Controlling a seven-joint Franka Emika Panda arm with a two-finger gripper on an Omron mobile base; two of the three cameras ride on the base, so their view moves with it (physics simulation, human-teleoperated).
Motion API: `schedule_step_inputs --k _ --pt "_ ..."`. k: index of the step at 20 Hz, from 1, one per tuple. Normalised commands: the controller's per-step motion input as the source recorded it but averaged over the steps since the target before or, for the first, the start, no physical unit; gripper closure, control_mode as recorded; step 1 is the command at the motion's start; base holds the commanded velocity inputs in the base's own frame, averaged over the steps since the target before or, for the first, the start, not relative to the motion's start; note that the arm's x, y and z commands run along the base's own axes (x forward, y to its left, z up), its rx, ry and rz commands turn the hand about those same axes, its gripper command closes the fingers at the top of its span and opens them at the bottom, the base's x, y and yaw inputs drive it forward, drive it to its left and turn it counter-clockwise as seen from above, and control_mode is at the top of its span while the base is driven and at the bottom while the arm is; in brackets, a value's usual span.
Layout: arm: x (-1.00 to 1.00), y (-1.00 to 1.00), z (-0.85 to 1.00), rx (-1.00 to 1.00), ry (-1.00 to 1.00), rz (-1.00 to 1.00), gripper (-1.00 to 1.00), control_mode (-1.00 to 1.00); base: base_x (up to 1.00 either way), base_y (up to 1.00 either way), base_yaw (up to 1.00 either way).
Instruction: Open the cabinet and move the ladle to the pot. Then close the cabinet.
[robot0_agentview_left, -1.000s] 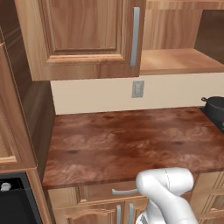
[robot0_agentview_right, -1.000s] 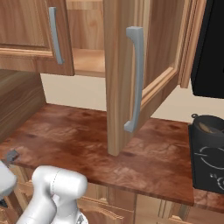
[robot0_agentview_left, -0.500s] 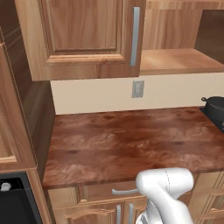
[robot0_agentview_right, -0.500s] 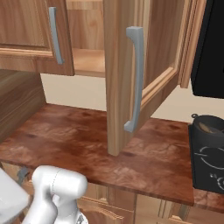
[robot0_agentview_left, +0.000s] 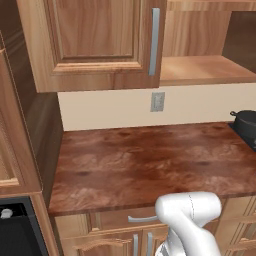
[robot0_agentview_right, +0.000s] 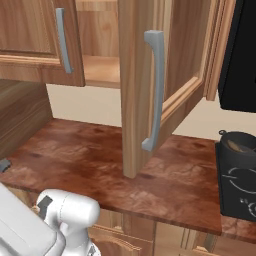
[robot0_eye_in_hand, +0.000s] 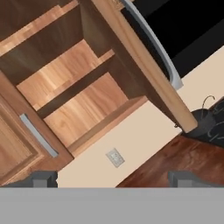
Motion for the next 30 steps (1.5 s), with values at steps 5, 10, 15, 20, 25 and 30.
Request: schedule_step_inputs --k 5,10,15,20,25,30 --pt "0.0 -0.36 0.0 0.04 -0.05 0.0 -1.0 -1.0 0.0 0.0 0.0" --pt "0.06 -0.33 0.0 0.06 -0.04 0.0 -1.0 -1.0 0.0 0.0 0.0" --pt "0.22 -0.29 -0.01 0.13 -0.05 0.02 -1.0 -1.0 0.0 0.0 0.0" --pt "0.21 -0.23 0.0 0.16 -0.09 0.03 -1.0 -1.0 0.0 0.0 0.0" --pt "0.12 -0.21 0.0 0.18 -0.14 0.04 -1.0 -1.0 0.0 0.0 0.0" --pt "0.0 -0.19 -0.02 0.18 -0.18 0.05 -1.0 -1.0 0.0 0.0 0.0"
